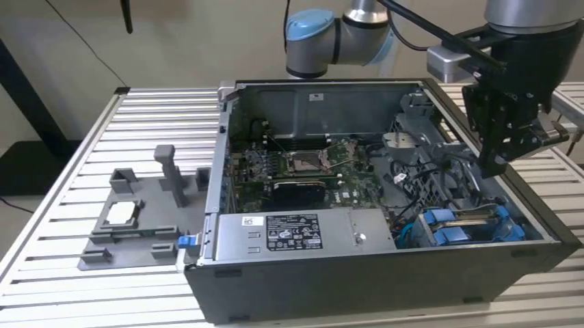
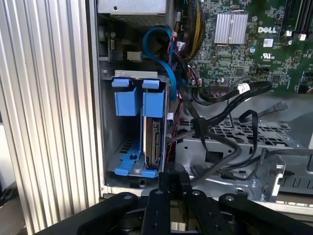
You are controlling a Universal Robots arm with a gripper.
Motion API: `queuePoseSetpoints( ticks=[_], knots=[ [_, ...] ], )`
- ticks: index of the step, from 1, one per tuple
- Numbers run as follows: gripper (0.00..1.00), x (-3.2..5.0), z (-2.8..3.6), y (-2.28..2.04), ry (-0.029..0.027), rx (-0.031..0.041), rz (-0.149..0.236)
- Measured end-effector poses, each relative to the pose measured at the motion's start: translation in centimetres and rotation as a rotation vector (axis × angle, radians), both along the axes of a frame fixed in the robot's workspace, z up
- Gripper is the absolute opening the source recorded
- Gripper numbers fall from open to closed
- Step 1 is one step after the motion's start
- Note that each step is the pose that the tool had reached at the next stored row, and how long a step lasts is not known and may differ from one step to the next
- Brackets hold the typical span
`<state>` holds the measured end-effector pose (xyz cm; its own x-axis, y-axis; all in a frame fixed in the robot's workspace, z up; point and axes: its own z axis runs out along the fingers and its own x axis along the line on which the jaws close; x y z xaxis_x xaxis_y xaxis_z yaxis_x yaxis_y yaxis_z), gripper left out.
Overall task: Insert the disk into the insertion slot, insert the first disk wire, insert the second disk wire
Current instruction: 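Insert the first disk wire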
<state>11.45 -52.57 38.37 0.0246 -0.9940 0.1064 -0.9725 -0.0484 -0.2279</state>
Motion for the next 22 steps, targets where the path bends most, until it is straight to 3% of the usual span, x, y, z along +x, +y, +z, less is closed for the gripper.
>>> queuePoseSetpoints(
  ticks=[7, 10, 12, 15, 20, 21, 22],
  knots=[
    [0.19, 0.36, -0.12, -1.16, 0.0192, -0.0001, -0.002],
    [0.19, 0.41, -0.16, -1.75, 0.0259, -0.0001, -0.002],
    [0.19, 0.41, -0.28, -1.84, 0.0275, 0.0003, -0.004],
    [0.19, 0.41, -0.41, -1.84, 0.0276, 0.0143, -0.012],
    [0.19, 0.43, -0.53, -1.91, 0.0297, 0.0526, -0.023],
    [0.19, 0.49, -0.56, -2.01, 0.0373, 0.0540, -0.023],
    [0.19, 0.61, -0.59, -2.11, 0.0488, 0.0545, -0.024]
  ],
)
